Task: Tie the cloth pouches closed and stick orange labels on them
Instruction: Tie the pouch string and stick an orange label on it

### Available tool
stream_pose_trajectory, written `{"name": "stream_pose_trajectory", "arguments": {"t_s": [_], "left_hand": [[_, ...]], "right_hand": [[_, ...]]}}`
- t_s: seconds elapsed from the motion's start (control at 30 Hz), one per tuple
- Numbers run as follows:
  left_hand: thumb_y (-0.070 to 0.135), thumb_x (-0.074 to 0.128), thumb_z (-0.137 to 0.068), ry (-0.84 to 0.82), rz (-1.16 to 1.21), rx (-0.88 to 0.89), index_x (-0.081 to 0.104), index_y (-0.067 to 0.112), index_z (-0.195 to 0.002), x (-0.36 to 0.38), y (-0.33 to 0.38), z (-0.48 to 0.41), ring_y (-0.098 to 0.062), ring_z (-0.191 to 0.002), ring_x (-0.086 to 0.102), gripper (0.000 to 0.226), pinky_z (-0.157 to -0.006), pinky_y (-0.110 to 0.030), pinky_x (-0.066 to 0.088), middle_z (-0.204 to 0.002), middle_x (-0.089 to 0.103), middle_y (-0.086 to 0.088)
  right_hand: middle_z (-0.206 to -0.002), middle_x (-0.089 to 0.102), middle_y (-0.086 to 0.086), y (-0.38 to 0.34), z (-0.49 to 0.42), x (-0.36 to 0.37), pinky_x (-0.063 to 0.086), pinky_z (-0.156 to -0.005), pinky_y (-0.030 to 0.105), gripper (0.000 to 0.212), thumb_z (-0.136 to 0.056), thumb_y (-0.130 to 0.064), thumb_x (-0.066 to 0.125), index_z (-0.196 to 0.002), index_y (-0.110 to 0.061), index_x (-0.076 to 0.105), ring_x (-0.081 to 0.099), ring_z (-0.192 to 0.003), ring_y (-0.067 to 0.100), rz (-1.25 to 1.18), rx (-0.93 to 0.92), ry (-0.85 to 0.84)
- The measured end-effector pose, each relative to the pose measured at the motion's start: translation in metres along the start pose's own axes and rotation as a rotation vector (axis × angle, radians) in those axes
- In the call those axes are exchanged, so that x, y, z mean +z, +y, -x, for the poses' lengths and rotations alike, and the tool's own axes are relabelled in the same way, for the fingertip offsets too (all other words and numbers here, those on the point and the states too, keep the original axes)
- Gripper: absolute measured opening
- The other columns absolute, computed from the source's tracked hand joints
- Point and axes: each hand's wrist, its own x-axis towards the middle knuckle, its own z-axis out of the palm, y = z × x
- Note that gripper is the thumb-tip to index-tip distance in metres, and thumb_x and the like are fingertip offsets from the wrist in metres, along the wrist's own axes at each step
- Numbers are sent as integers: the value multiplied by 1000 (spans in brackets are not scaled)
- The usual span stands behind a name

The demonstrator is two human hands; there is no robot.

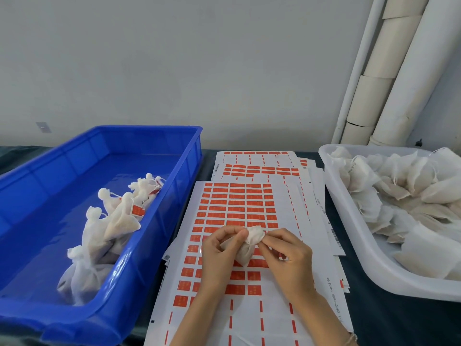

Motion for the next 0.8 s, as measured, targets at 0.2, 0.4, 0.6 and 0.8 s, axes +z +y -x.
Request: {"name": "stream_pose_trajectory", "arguments": {"t_s": [0.2, 0.4, 0.6, 0.8], "left_hand": [[36, 68, -75, -10, -17, -10, 73, 46, -74, 1, 1, 0, -3, -83, 67, 11, -59, -9, 50, -81, 71, 19], [44, 65, -70, -91, 5, -31, 75, 34, -78, 0, 0, -1, -9, -84, 67, 16, -63, -13, 52, -84, 71, 11], [42, 65, -74, -128, 3, -73, 76, 33, -77, 0, 0, -1, -12, -84, 67, 14, -64, -14, 52, -85, 70, 10], [44, 64, -75, -202, 16, -92, 77, 28, -80, 0, 2, 0, -14, -83, 68, 21, -66, -14, 52, -84, 72, 3]], "right_hand": [[-87, 72, 0, -2, 1, 1, 50, -71, 4, 26, -72, -18, 75, -95, -7, 76, 63, -80, 2, -15, -14, -11], [-85, 72, 0, -4, -1, -1, 52, -66, 7, 24, -71, -20, 75, -91, -7, 76, 64, -75, 4, -42, -2, 24], [-83, 72, -2, -3, 0, 0, 52, -62, 8, 23, -71, -22, 74, -90, -9, 76, 61, -71, -1, -37, 24, 62], [-80, 64, -21, -9, -3, 0, 51, -61, 9, 9, -76, -28, 69, -85, -27, 70, 63, -76, 5, -158, 117, -36]]}}
